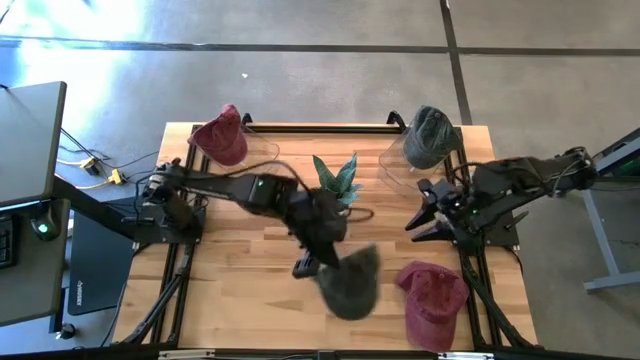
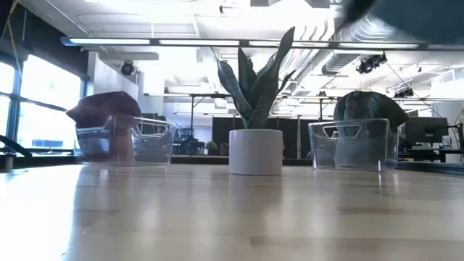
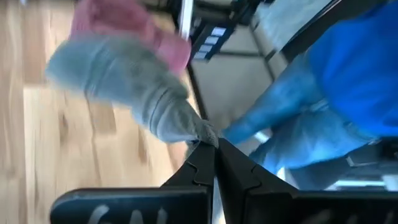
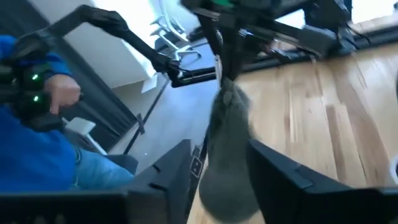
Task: Pick & Place hat
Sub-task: Put the black cap into the right transparent bin
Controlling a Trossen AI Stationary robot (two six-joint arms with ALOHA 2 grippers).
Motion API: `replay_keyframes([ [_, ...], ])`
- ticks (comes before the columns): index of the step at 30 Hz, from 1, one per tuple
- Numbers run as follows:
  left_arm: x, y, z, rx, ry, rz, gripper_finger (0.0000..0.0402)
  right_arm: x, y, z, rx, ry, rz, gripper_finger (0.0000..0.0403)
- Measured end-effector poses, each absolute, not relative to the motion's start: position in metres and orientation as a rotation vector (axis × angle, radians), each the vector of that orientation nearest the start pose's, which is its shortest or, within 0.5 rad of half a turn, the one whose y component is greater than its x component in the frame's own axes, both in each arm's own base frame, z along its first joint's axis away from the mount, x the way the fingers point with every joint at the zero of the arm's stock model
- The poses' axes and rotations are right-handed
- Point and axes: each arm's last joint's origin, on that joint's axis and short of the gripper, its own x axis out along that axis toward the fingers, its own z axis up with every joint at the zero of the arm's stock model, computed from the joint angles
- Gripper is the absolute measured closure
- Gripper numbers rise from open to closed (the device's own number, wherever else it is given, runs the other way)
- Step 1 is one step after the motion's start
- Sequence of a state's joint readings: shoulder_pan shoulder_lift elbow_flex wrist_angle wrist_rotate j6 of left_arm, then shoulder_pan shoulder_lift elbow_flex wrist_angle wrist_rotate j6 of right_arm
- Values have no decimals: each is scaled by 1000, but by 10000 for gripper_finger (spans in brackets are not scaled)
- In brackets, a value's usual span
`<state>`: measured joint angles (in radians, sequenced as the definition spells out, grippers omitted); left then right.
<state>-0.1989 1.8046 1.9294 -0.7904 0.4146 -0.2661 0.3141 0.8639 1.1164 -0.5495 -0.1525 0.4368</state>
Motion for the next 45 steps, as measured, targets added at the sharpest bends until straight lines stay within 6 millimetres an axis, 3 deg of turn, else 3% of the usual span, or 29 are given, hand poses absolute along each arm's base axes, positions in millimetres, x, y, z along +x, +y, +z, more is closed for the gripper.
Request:
replay_keyframes([
  [5, 392, -73, 405, -332, 592, -557, 400, 160, 55, 395, 292, 382, 398, 184],
  [11, 403, -68, 415, -318, 437, -612, 401, 185, 52, 382, 257, 458, 409, 126],
  [24, 406, -67, 415, -309, 413, -572, 401, 204, 34, 388, 148, 321, 505, 122],
  [31, 406, -67, 414, -307, 413, -557, 401, 238, 36, 371, 149, 352, 655, 126],
  [36, 404, -67, 409, -326, 482, -554, 401, 247, 39, 362, 157, 379, 755, 176],
  [43, 403, -61, 404, -328, 527, -487, 401, 245, 41, 363, 231, 404, 874, 372],
  [45, 404, -57, 403, -329, 523, -460, 401, 244, 42, 364, 252, 413, 875, 388],
])
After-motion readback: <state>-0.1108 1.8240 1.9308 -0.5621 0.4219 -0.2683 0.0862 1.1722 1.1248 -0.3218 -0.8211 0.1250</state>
